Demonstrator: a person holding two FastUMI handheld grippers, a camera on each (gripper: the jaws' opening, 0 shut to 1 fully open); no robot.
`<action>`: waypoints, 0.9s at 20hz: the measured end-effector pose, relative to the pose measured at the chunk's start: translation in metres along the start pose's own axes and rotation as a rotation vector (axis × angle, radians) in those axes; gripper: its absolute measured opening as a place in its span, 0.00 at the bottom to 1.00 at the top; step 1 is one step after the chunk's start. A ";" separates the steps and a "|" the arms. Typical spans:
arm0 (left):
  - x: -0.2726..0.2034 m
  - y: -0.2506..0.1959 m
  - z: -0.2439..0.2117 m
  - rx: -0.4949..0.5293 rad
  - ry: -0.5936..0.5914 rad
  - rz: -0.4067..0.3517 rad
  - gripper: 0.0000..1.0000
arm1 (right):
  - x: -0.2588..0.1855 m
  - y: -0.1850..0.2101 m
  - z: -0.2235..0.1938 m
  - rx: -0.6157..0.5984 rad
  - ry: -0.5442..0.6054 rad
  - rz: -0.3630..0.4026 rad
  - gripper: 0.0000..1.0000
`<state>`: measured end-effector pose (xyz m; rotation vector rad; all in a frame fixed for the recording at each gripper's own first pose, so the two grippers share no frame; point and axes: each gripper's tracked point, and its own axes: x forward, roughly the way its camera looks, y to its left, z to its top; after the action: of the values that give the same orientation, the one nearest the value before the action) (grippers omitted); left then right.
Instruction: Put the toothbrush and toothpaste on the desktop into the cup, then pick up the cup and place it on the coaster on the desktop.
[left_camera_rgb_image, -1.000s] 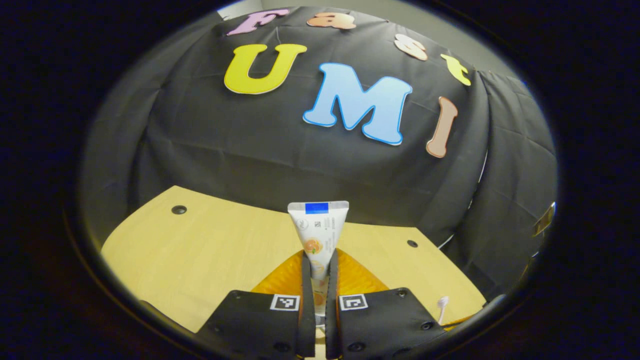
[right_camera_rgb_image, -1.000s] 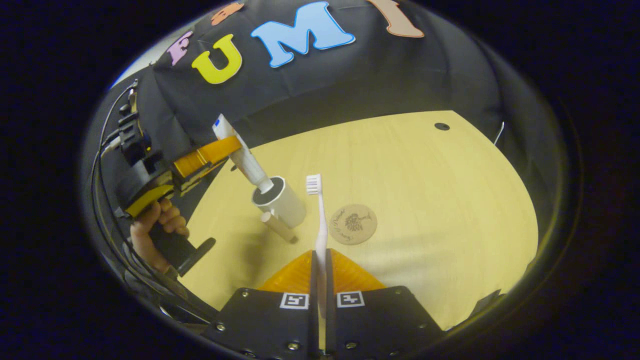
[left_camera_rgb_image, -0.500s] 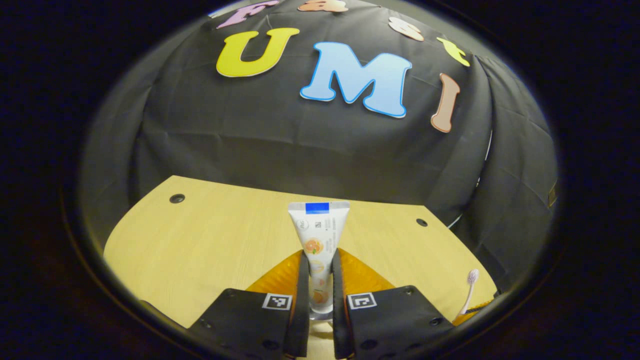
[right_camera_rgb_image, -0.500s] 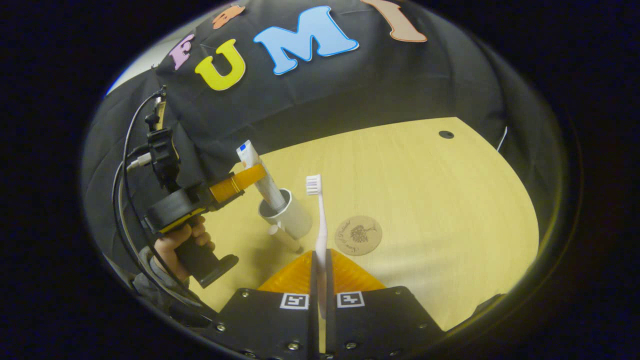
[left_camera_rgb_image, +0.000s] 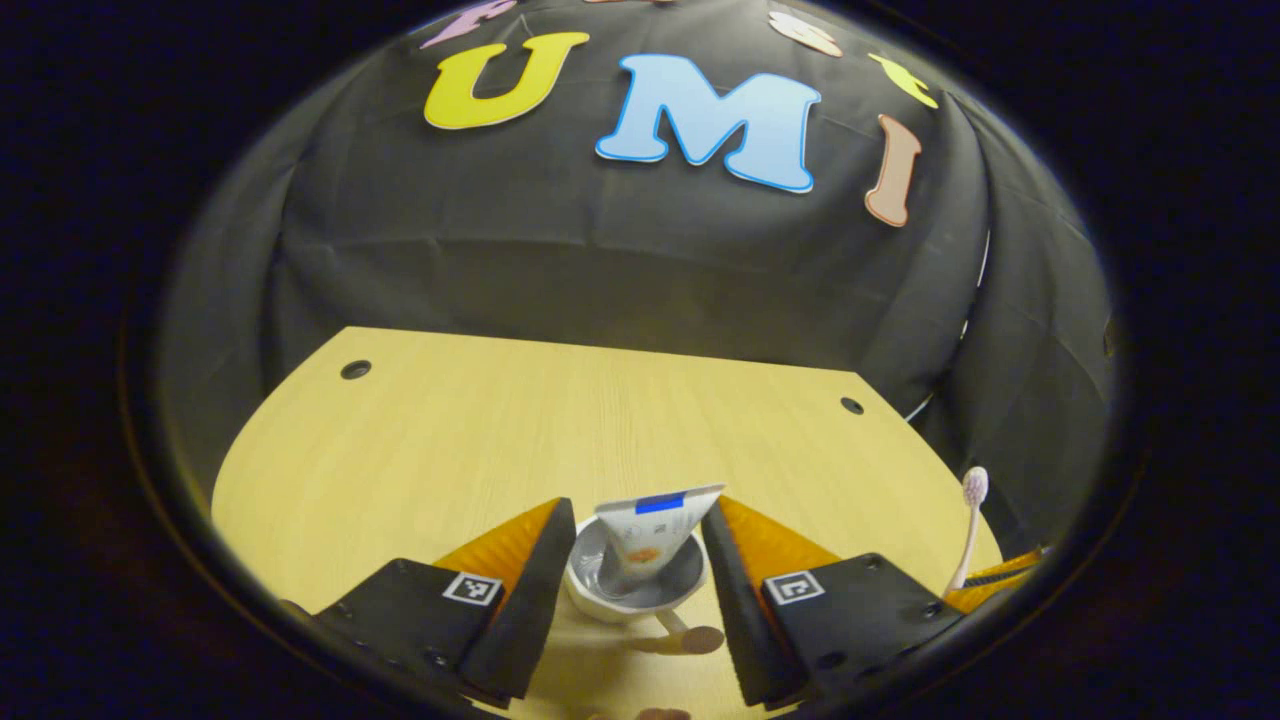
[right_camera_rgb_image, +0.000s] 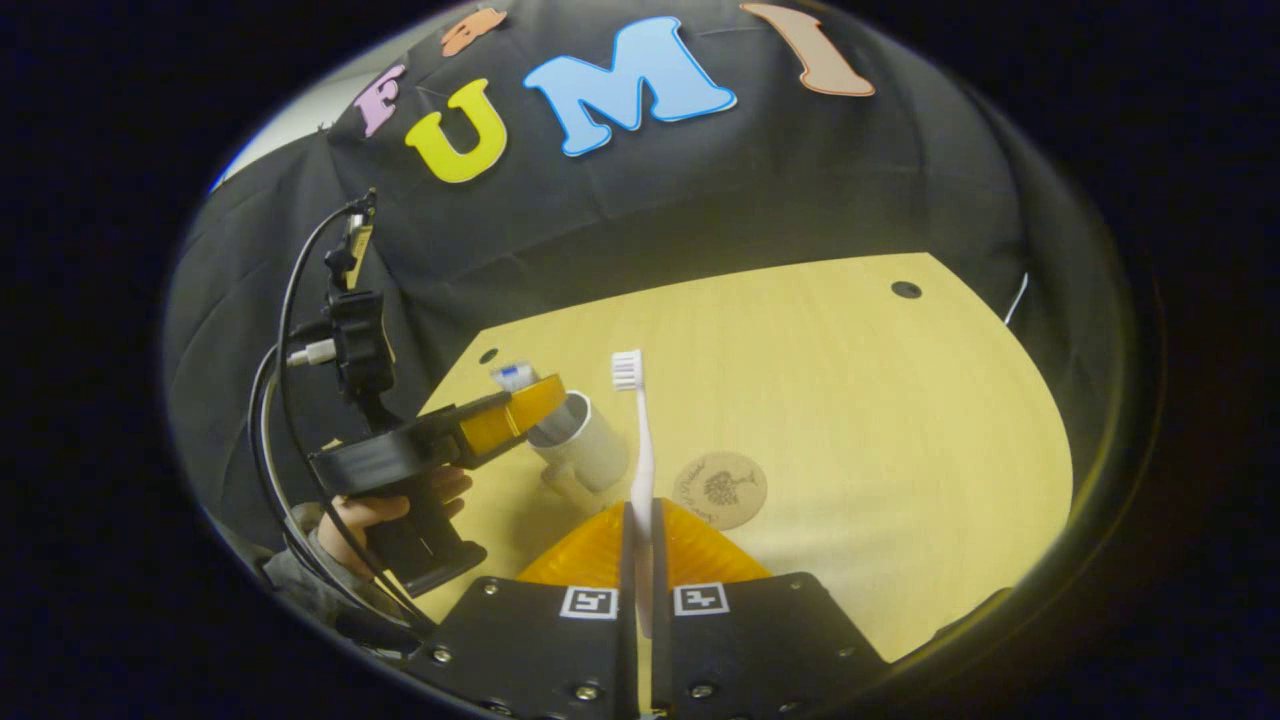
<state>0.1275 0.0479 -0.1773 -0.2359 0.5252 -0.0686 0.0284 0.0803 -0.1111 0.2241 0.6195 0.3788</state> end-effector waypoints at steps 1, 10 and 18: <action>-0.001 -0.001 0.000 0.004 0.000 -0.002 0.81 | 0.000 -0.002 0.000 -0.005 -0.003 -0.001 0.06; -0.028 -0.004 -0.003 -0.020 0.003 -0.021 0.84 | 0.009 0.017 0.032 -0.060 -0.069 0.040 0.06; -0.074 0.011 -0.010 -0.006 0.018 -0.015 0.84 | 0.035 0.060 0.073 -0.092 -0.189 0.162 0.06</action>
<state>0.0587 0.0655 -0.1525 -0.2450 0.5417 -0.0842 0.0820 0.1430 -0.0527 0.2199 0.3982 0.5344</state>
